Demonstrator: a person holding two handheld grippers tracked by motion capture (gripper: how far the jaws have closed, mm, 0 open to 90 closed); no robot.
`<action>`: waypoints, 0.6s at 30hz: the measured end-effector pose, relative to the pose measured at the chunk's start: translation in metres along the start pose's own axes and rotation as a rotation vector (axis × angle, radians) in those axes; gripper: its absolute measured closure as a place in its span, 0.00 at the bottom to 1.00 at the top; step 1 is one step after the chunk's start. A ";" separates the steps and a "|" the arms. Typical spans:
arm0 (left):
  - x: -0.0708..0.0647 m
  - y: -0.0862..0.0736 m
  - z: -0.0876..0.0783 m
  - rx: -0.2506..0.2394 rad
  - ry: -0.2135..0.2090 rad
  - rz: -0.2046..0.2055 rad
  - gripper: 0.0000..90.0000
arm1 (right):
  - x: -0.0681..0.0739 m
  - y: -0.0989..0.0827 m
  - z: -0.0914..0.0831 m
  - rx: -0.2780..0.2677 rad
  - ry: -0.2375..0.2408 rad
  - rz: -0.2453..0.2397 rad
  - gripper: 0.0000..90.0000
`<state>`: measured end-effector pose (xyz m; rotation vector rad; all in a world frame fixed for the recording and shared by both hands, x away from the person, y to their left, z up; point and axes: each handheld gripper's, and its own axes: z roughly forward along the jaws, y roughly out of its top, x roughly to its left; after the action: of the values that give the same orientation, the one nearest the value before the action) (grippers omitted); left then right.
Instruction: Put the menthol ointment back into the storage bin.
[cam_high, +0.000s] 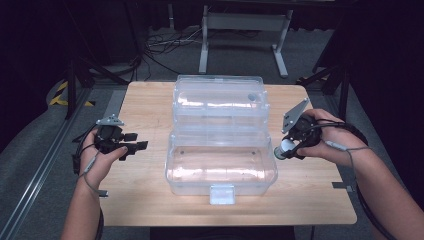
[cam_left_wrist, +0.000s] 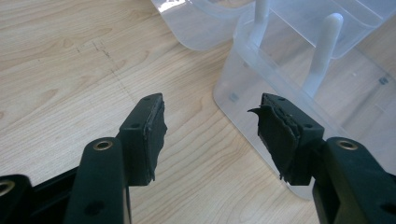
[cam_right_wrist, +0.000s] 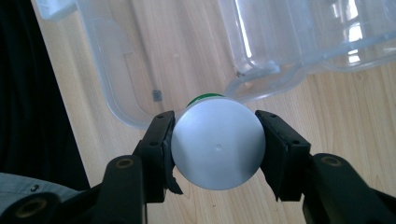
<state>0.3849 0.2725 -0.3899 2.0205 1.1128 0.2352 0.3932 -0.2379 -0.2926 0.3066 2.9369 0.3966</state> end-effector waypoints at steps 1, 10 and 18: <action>0.000 0.000 0.000 0.000 0.000 0.000 0.47 | 0.001 0.002 0.000 -0.001 0.001 -0.004 0.56; 0.001 0.000 0.001 0.006 -0.002 0.002 0.47 | 0.005 0.018 0.006 0.007 0.029 -0.057 0.56; 0.001 -0.001 0.001 0.006 -0.003 -0.004 0.47 | 0.009 0.032 0.017 0.036 0.062 -0.106 0.56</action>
<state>0.3852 0.2730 -0.3911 2.0229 1.1168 0.2276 0.3941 -0.2011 -0.3014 0.1448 3.0070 0.3446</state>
